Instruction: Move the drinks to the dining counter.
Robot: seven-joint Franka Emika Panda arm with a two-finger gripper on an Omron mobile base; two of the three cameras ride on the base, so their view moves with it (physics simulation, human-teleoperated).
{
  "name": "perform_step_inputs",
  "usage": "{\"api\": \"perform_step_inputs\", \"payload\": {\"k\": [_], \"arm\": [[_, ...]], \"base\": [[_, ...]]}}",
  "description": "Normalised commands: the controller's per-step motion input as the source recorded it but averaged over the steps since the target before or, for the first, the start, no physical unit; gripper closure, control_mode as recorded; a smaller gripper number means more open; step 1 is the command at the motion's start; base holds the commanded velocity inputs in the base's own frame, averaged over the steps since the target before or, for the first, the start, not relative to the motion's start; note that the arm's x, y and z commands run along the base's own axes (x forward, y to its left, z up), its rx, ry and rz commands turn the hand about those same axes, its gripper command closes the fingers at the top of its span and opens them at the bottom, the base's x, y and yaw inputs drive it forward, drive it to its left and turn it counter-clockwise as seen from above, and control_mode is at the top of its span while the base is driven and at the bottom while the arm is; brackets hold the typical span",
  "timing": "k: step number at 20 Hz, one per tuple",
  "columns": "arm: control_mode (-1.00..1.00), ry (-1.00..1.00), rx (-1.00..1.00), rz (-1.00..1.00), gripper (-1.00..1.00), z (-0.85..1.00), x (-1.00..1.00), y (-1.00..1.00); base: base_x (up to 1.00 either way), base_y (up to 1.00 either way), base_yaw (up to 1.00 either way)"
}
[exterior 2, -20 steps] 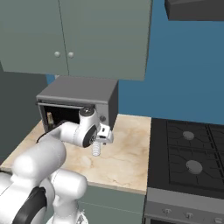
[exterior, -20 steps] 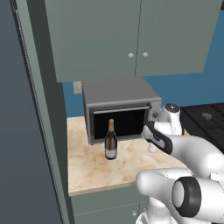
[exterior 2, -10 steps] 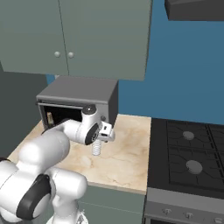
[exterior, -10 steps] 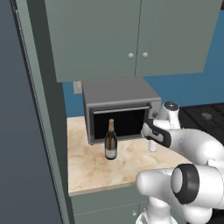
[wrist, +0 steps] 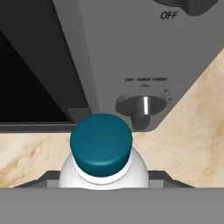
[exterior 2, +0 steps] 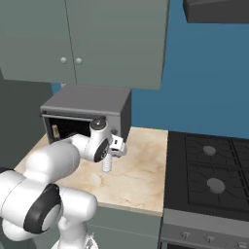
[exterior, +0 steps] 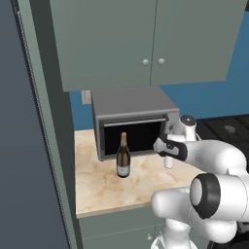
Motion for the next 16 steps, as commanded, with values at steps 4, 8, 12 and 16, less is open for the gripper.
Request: {"api": "perform_step_inputs", "payload": {"k": [4,8,12,16], "arm": [[-1.0,0.04,0.04,0.0,1.0,-0.49,-0.03,0.26],[-1.0,0.06,-0.01,0.0,1.0,-0.26,-0.01,0.04],[-1.0,-0.01,0.0,0.0,1.0,-0.02,-0.47,0.06],[-1.0,-0.14,-0.04,0.0,1.0,0.33,-0.81,0.14]], "base": [[0.0,0.0,0.0],[0.0,0.0,0.0],[0.0,0.0,0.0],[0.0,0.0,0.0]]}}
